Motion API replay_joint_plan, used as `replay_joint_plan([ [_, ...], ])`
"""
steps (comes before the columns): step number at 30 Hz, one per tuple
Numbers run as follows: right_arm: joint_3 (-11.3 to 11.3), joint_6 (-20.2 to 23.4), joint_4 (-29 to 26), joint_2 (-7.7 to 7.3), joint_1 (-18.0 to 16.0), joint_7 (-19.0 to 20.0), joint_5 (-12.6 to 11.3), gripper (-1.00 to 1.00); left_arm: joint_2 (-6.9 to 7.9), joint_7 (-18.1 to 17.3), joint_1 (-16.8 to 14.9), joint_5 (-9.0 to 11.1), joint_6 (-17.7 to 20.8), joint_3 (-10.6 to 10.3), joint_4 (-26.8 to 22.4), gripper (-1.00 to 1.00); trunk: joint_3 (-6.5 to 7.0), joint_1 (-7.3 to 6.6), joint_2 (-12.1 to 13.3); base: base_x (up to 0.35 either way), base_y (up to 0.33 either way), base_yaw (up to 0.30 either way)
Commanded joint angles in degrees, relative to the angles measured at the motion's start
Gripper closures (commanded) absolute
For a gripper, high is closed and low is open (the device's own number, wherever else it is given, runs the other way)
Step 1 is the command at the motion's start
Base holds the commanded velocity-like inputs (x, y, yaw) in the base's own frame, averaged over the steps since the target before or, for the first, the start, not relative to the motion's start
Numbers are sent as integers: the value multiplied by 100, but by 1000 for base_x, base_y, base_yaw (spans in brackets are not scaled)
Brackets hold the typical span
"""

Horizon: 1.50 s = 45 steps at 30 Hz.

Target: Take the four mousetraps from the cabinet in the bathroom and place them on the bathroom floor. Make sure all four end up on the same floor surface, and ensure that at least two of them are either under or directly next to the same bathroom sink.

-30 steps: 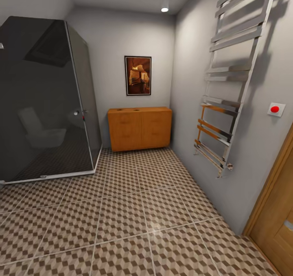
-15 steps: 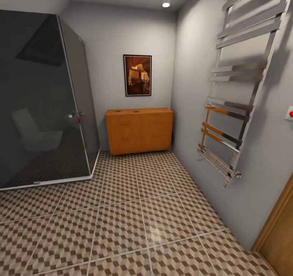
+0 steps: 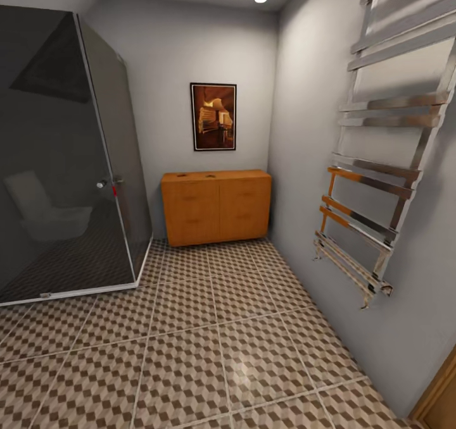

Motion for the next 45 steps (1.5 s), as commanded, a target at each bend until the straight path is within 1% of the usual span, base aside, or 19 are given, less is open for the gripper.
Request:
replay_joint_plan([
  [1, -49, -34, 18, 0, -8, -26, 54, -100, -2, 19, -4, 46, -16, -49, 6, -100, -6, 3, -3, 325, 0, 0],
  [8, -49, -43, 18, -2, -8, -26, 70, -100, -2, 19, -4, 51, -16, -49, 9, -100, -6, 3, -3, 325, 0, 28],
  [22, -47, -43, 17, -3, -8, -26, 78, -100, -2, 19, -4, 52, -16, -49, 9, -100, -6, 3, -3, 325, 0, 206],
  [36, -56, -38, 17, -3, -8, -26, 62, -100, -2, 19, -4, 51, -16, -49, 9, -100, -6, 3, -3, 325, 0, 22],
  [45, -27, -35, 18, -3, -8, -18, 102, -100, -4, 19, -4, 51, -16, -49, 9, -100, -6, 3, -3, 325, 0, 1],
])
